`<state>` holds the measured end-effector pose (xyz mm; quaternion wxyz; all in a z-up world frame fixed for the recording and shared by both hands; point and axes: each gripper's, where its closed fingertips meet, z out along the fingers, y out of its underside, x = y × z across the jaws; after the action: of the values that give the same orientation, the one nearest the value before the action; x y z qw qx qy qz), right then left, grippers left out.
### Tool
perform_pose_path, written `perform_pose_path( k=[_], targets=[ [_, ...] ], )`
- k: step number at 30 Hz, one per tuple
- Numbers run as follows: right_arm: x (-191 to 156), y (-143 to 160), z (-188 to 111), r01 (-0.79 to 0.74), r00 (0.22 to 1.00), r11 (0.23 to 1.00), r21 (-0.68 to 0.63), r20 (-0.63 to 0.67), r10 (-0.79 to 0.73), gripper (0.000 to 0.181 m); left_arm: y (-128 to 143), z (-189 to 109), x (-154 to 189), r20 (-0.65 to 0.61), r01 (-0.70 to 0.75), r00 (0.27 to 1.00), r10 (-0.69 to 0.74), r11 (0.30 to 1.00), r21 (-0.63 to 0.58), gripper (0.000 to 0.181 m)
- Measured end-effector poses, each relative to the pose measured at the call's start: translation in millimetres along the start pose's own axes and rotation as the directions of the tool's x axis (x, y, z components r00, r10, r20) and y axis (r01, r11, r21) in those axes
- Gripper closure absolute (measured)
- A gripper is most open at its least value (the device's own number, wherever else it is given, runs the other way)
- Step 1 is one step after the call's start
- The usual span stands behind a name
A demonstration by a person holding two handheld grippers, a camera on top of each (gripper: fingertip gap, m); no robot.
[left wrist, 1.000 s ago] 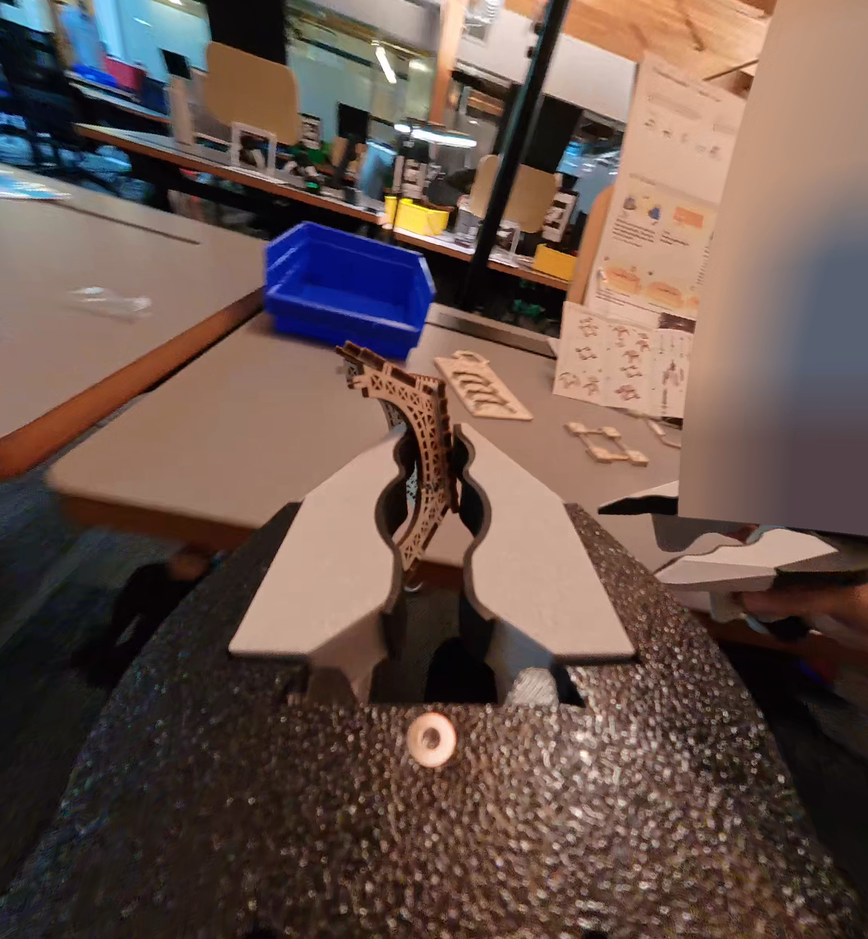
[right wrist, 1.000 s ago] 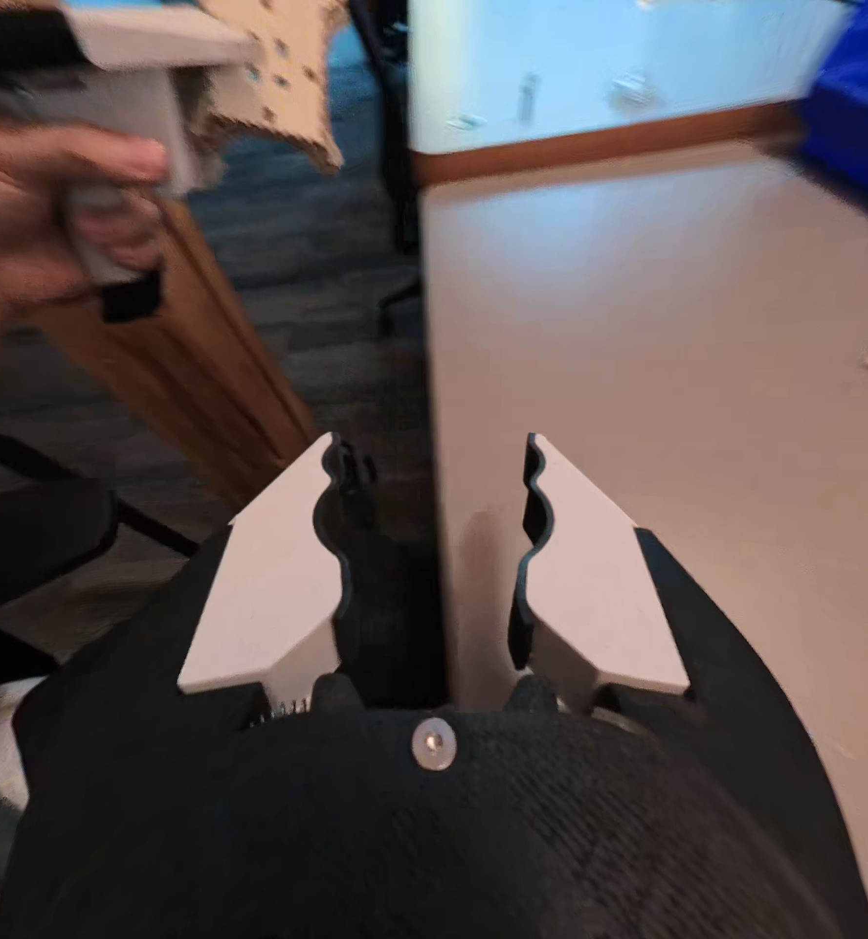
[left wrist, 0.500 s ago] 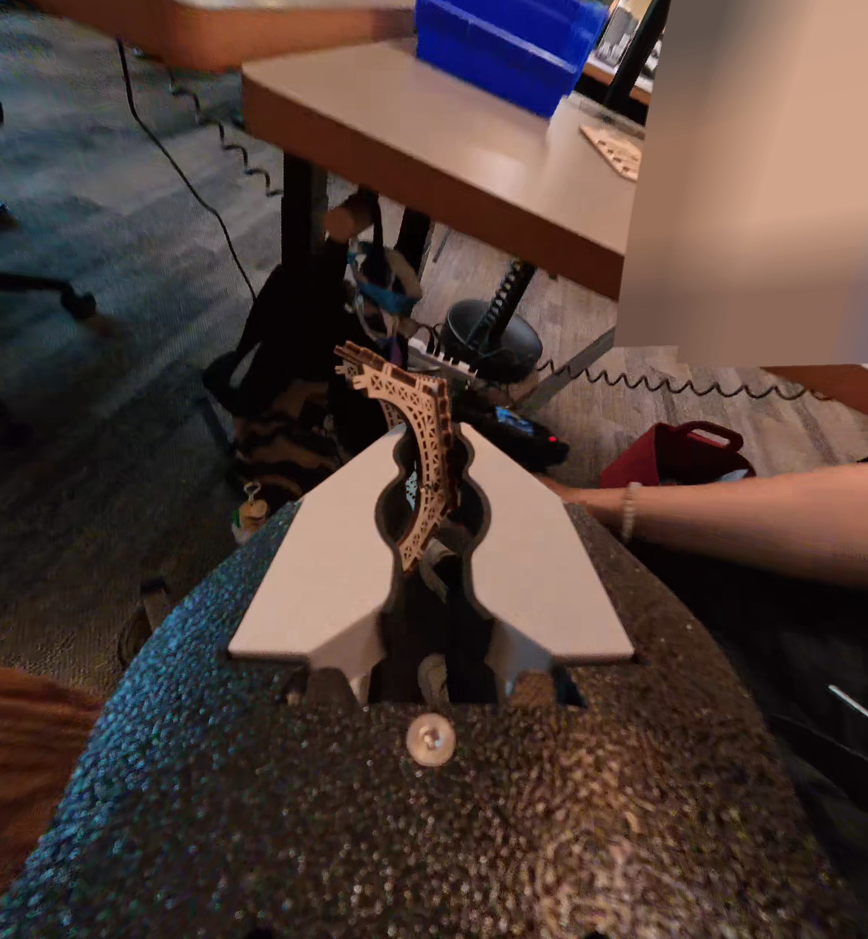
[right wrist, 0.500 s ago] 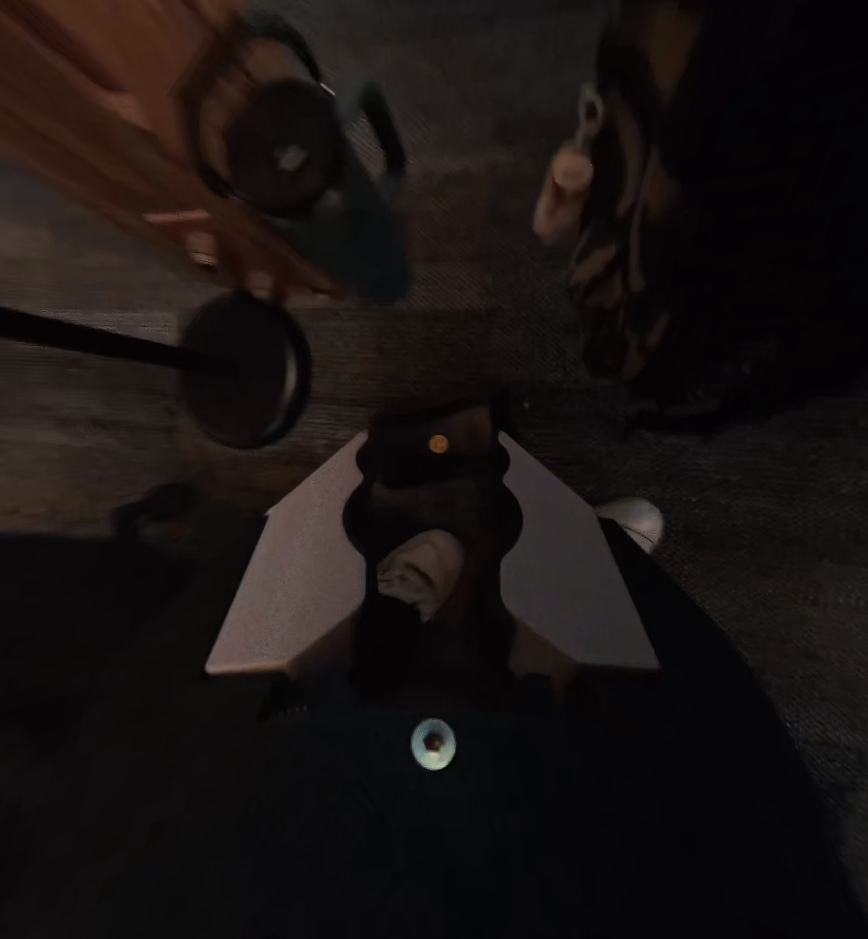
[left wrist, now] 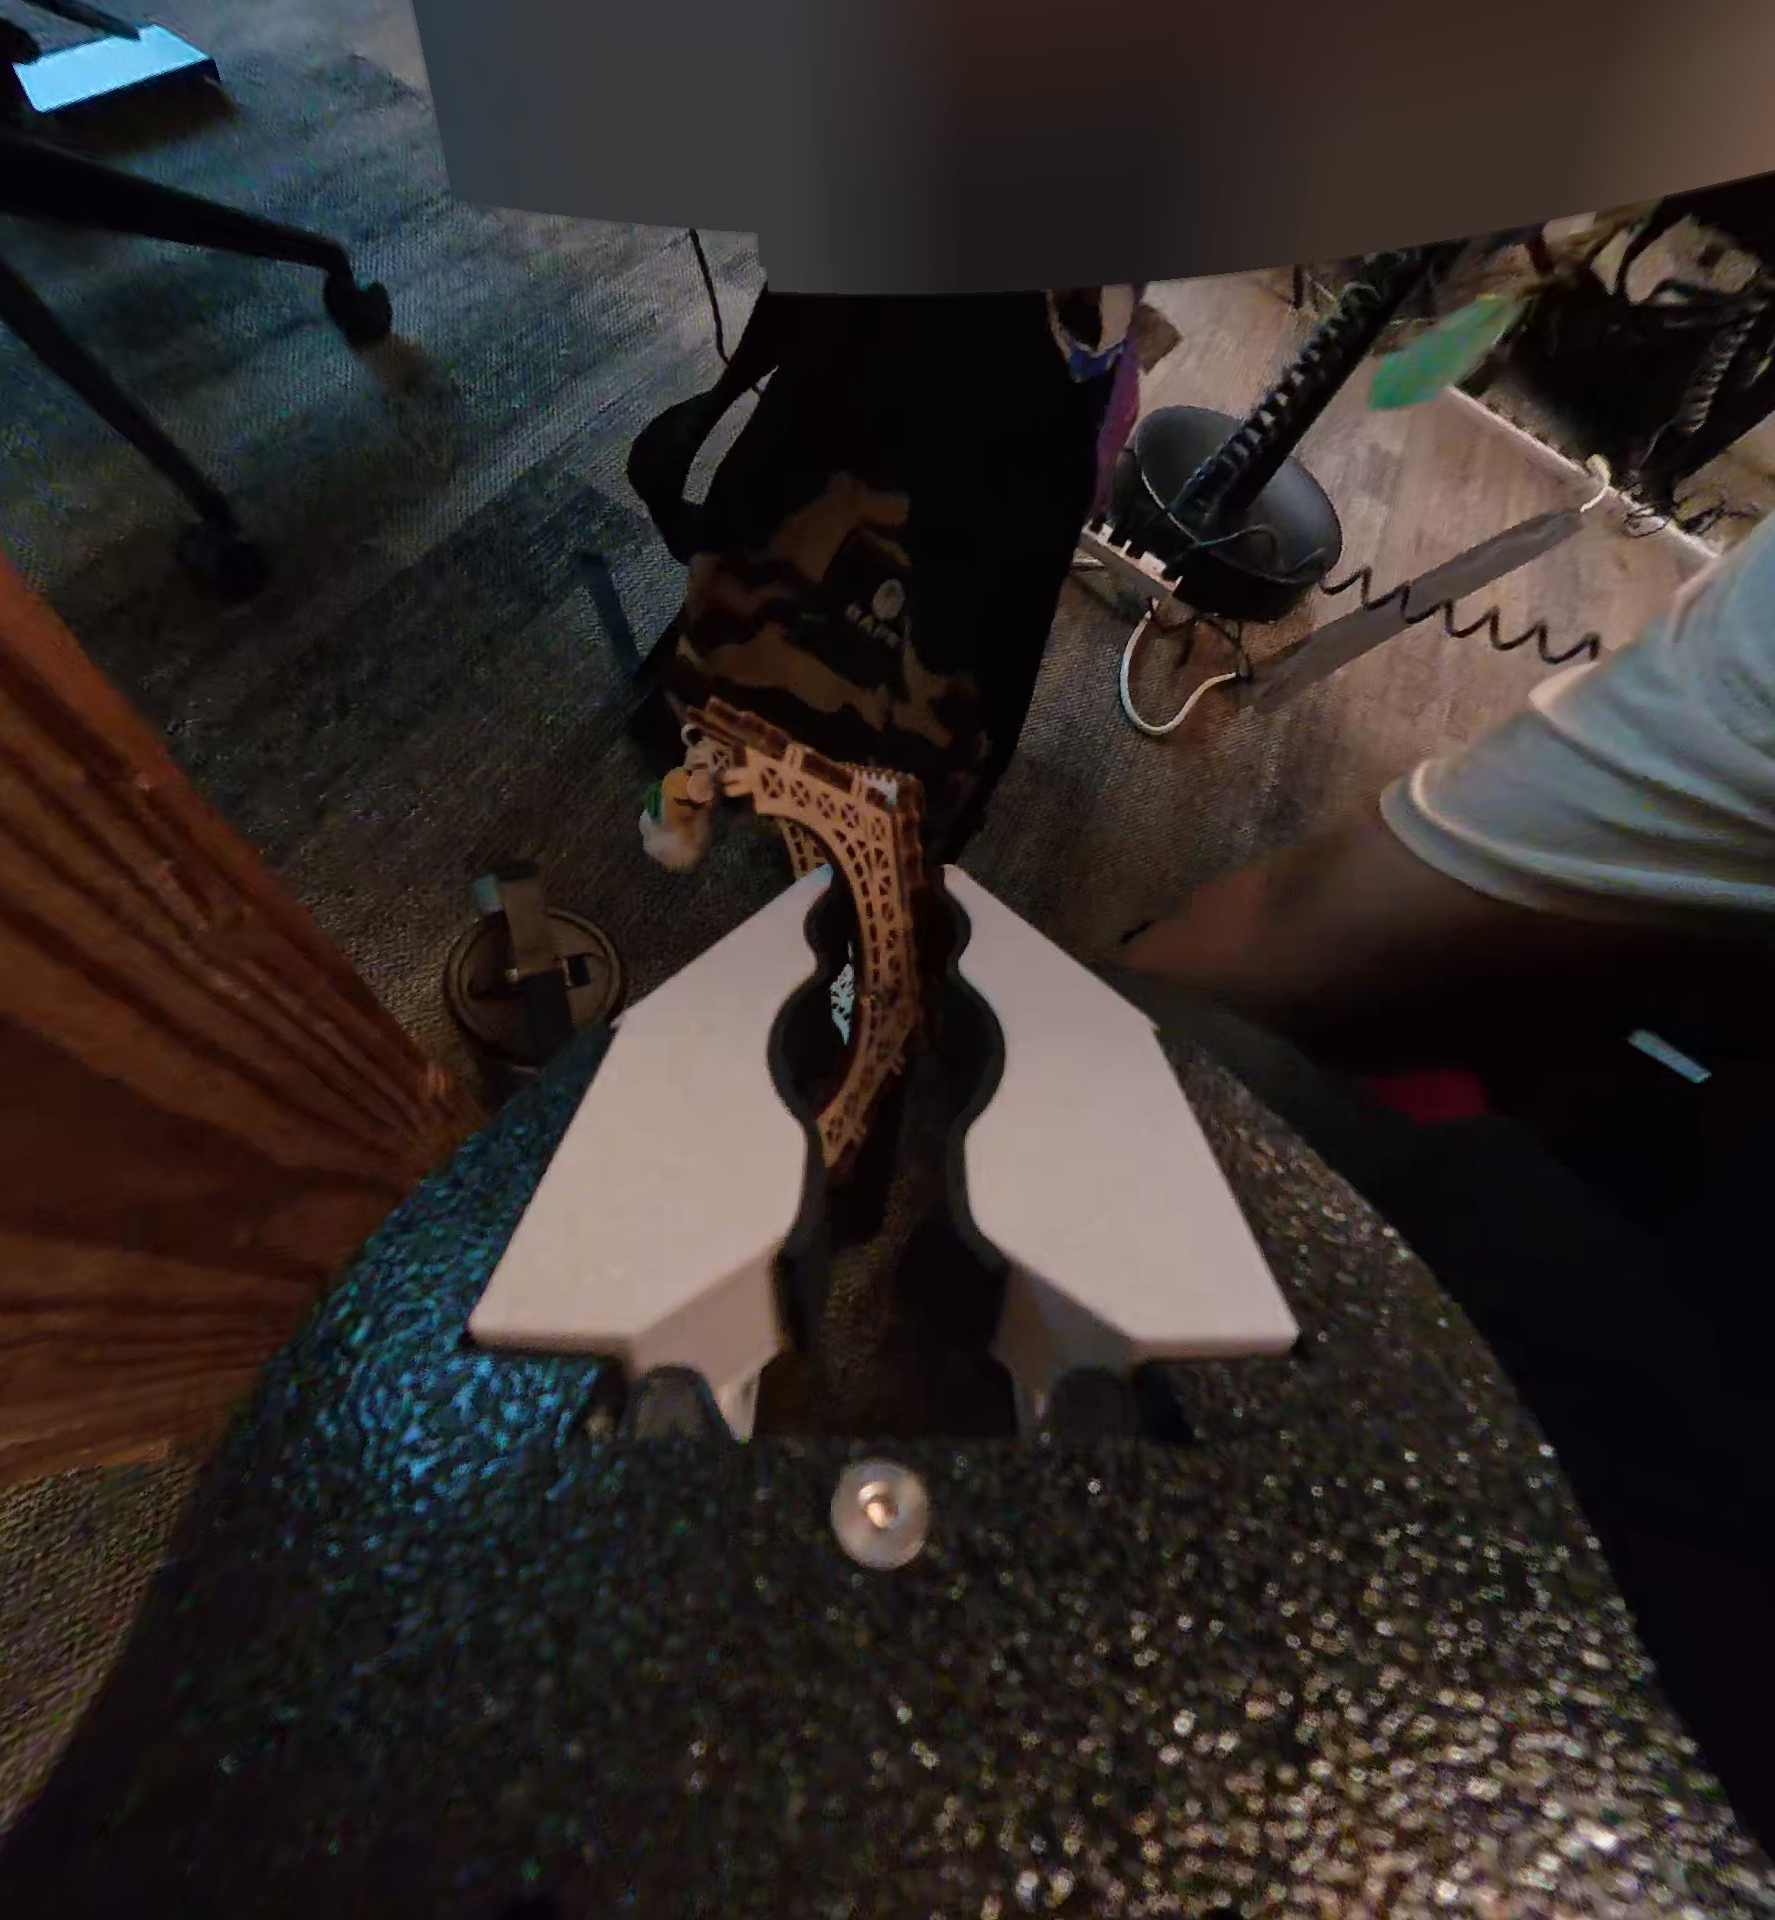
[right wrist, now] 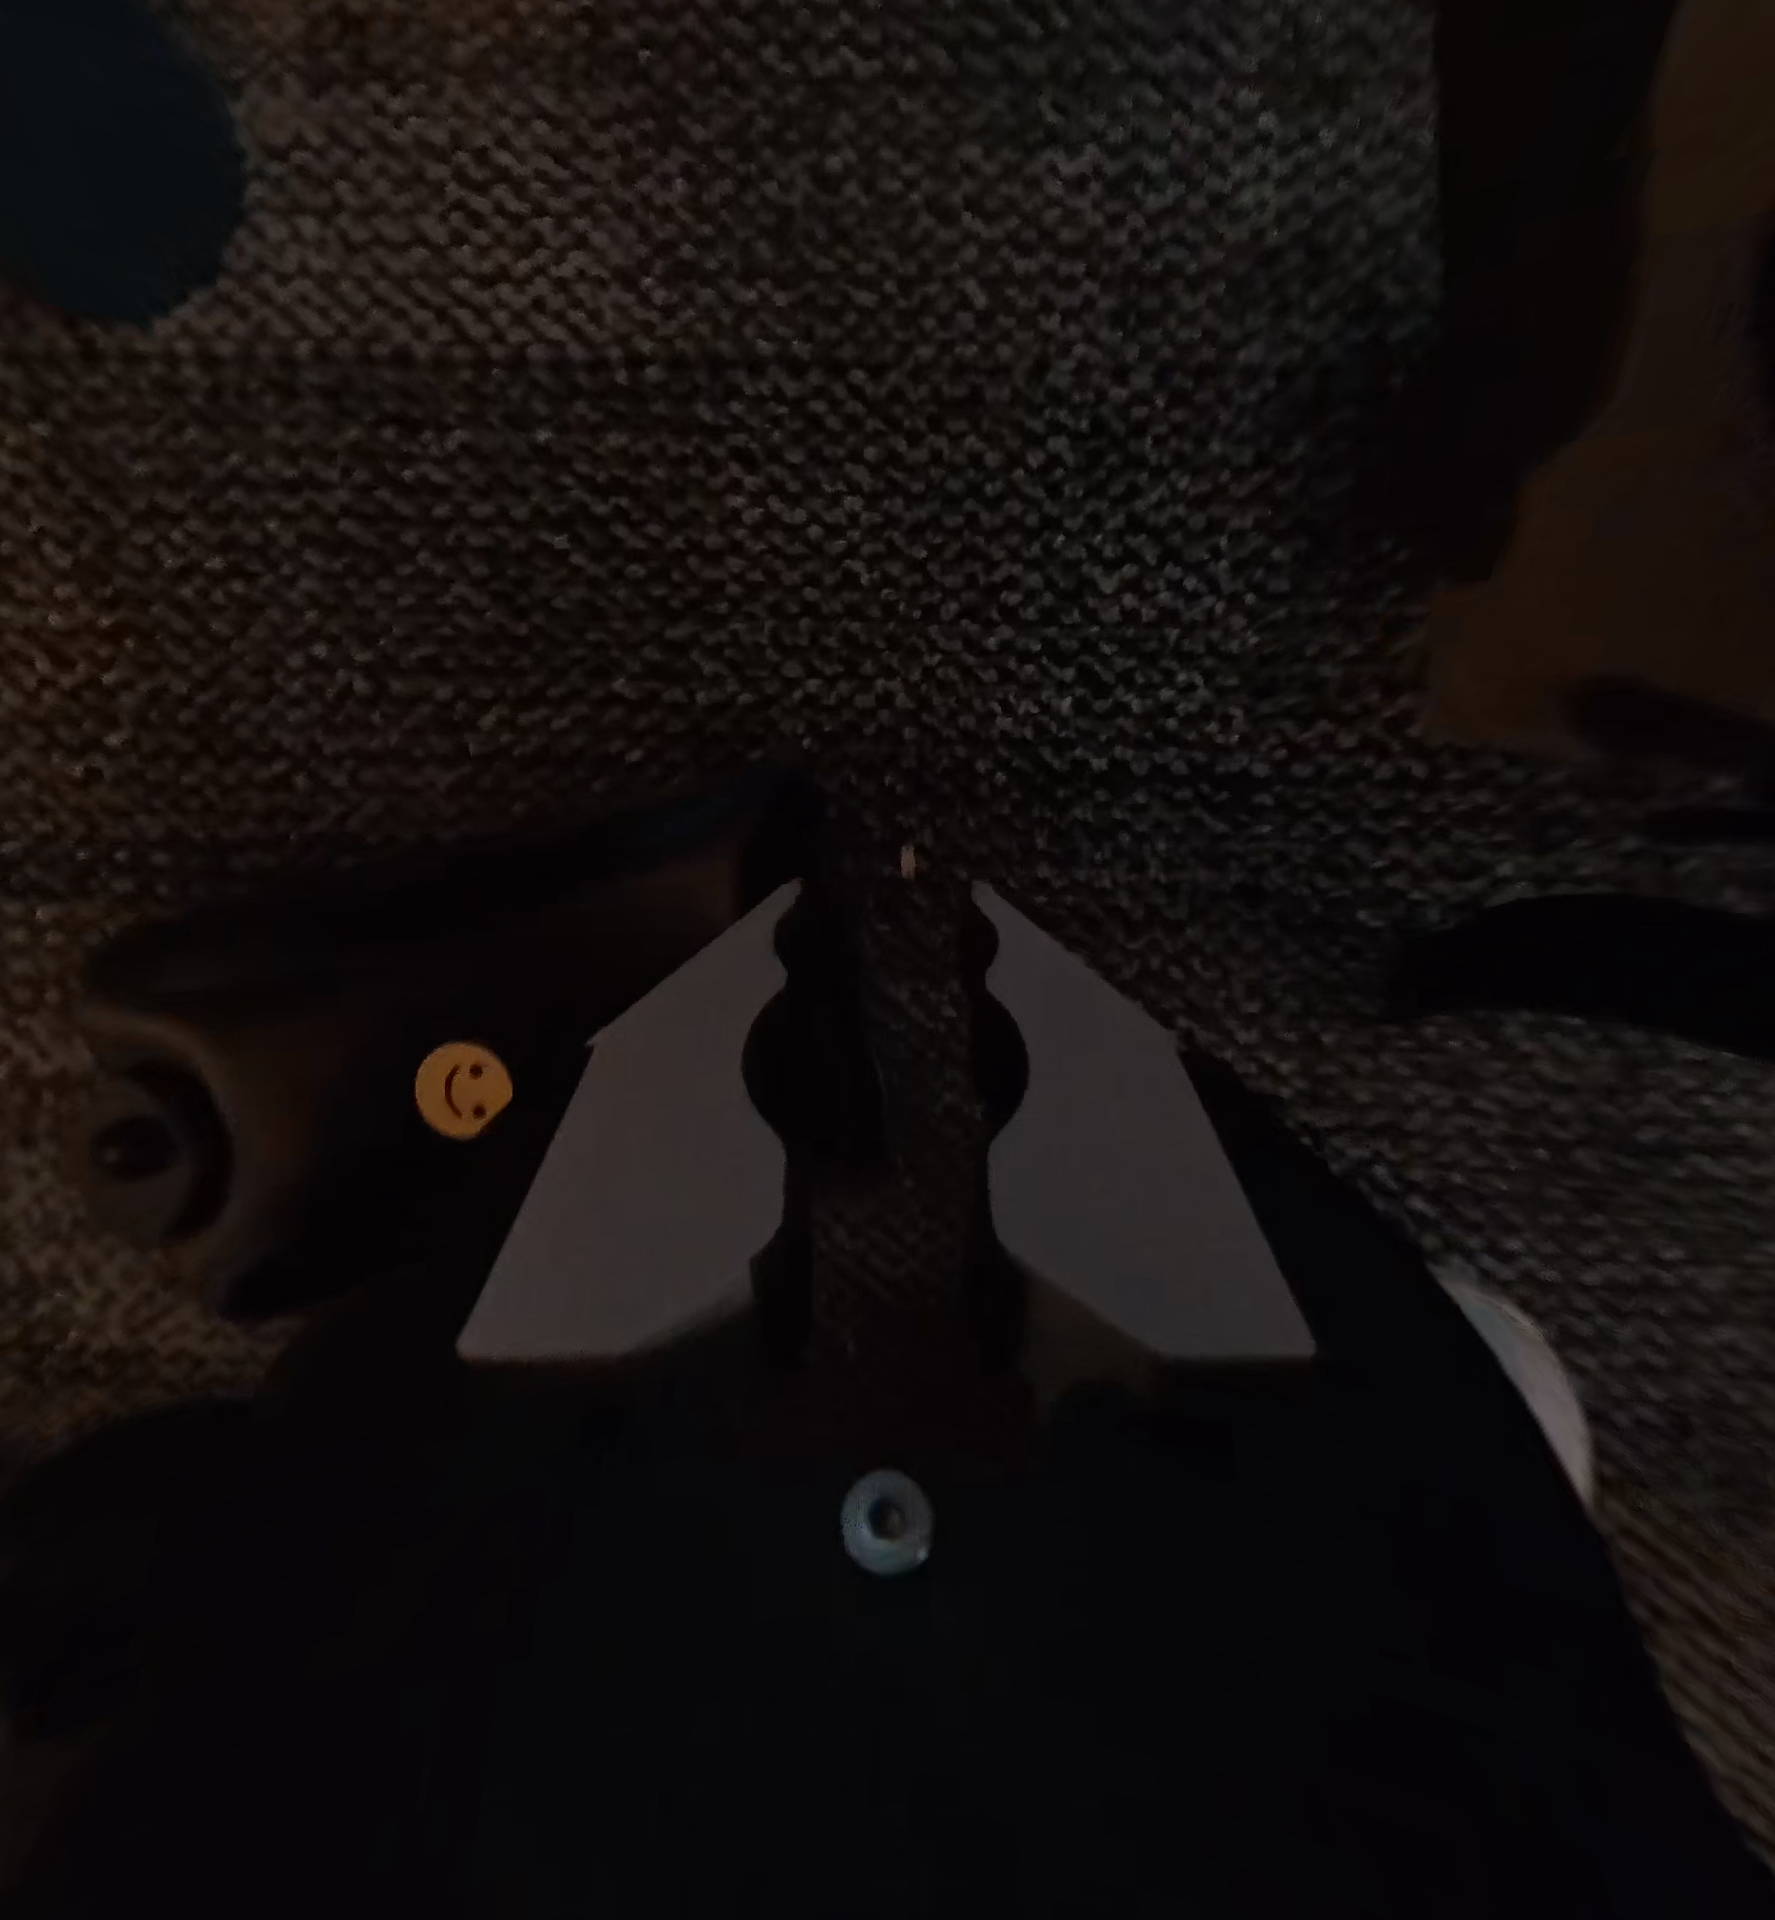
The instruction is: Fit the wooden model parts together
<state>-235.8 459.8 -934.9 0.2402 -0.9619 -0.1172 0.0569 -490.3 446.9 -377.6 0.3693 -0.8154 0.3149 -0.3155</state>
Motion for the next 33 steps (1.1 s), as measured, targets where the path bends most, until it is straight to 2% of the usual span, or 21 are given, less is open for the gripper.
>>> perform_pose_path(
  k=[3,7,9,11,13,23,26,33],
  targets=[
    [10.9,0.3,17.5,-0.010,1.000,0.999,0.031,-0.020,0.010,0.157,6.7,4.3,-16.0,0.020,0.010,1.000,-0.010,1.000,-0.012,0.169],
    [5.3,6.1,35.6,0.027,0.999,1.000,0.015,0.032,-0.028,0.160,22.1,12.2,-17.7,-0.008,0.050,0.999,-0.050,0.998,-0.044,0.169],
    [7.5,13.1,43.3,0.046,0.999,0.999,-0.011,0.009,-0.046,0.161,25.1,13.6,-17.7,-0.020,0.061,0.998,-0.062,0.997,-0.046,0.169],
    [12.7,20.4,48.8,0.018,1.000,0.999,-0.030,-0.022,-0.019,0.167,30.5,15.0,-18.9,-0.021,0.059,0.998,-0.061,0.996,-0.062,0.169],
    [8.1,27.4,52.8,-0.003,1.000,0.999,-0.043,0.005,0.004,0.171,33.3,15.8,-18.0,-0.035,0.080,0.996,-0.082,0.995,-0.065,0.170],
    [8.4,33.8,55.5,0.047,0.999,0.999,-0.024,0.001,-0.047,0.176,43.8,21.4,-15.6,-0.058,0.097,0.993,-0.102,0.991,-0.098,0.169],
    [10.0,34.1,55.5,0.084,0.996,0.995,-0.059,0.012,-0.083,0.181,45.4,21.8,-16.0,-0.053,0.090,0.994,-0.096,0.990,-0.107,0.169],
    [5.6,32.5,52.0,0.081,0.994,0.993,-0.087,0.083,-0.074,0.181,41.1,20.6,-12.2,-0.071,0.088,0.993,-0.095,0.991,-0.101,0.169]
  ],
)
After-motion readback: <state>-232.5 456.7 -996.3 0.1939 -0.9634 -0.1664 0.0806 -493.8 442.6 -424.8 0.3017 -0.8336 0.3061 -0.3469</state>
